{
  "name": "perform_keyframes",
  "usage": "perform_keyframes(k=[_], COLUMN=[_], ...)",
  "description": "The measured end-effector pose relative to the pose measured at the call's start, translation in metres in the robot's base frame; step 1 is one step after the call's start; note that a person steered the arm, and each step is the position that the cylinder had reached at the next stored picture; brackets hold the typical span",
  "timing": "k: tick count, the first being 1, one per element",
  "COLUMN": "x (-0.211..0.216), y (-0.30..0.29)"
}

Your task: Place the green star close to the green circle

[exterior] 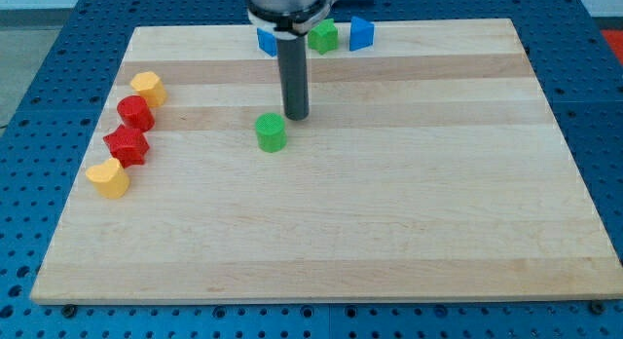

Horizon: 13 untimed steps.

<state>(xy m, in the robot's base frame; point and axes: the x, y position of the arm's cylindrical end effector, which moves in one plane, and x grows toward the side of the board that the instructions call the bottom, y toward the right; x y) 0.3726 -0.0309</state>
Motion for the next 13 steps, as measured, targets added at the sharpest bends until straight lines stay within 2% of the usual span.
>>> perform_keyframes(k=[1, 2, 3, 4, 5, 6, 7, 9, 11, 12, 13], x=[-0.006, -0.028, -0.093, -0.161, -0.18, -0.18, -0.179, -0.168, -0.091, -0.061, -0.063], y=[0.043, 0.123, 0.171, 0.182, 0.164, 0.141, 0.086, 0.018, 0.005, 0.021, 0.047])
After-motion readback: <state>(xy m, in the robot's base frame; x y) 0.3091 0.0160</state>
